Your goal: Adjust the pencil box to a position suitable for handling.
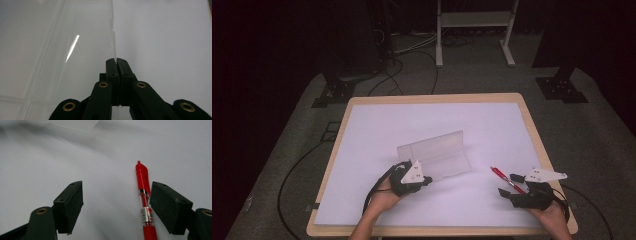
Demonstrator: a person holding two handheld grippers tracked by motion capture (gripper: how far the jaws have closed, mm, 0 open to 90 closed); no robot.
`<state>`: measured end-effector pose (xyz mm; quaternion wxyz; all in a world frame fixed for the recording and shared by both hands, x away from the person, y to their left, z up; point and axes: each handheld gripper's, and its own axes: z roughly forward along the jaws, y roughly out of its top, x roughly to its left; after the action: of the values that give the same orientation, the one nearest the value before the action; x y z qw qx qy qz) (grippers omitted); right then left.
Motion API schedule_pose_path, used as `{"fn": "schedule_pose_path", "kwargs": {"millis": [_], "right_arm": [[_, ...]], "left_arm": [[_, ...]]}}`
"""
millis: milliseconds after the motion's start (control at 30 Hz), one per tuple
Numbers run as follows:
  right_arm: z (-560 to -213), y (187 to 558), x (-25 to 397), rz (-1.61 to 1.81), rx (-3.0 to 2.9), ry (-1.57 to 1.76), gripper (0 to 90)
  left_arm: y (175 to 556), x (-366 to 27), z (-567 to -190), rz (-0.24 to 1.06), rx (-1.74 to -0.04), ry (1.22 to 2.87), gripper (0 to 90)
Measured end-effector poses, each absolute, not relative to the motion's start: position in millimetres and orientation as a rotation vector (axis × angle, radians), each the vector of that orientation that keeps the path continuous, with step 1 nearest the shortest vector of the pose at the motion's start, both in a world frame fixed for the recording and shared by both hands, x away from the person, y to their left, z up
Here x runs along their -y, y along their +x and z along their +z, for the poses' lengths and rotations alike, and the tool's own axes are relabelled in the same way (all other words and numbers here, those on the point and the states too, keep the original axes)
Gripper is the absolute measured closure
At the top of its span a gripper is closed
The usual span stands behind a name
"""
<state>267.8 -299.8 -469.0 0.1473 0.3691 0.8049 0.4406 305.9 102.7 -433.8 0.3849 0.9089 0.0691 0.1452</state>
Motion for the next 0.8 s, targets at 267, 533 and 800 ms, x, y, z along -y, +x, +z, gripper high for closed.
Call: {"fn": "schedule_pose_path", "kwargs": {"millis": [267, 533, 800], "right_arm": [[-469, 267, 304, 1.261, -2.303, 1.073, 26.4], [-468, 267, 309, 1.256, -2.276, 1.097, 26.6], [-470, 268, 311, 1.247, -2.278, 1.11, 27.4]], "left_arm": [[303, -93, -436, 0.345, -0.123, 2.329, 89.5], [302, -84, -441, 0.314, -0.077, 2.338, 89.6], [302, -79, -447, 0.27, -0.052, 2.355, 89.5]]}}
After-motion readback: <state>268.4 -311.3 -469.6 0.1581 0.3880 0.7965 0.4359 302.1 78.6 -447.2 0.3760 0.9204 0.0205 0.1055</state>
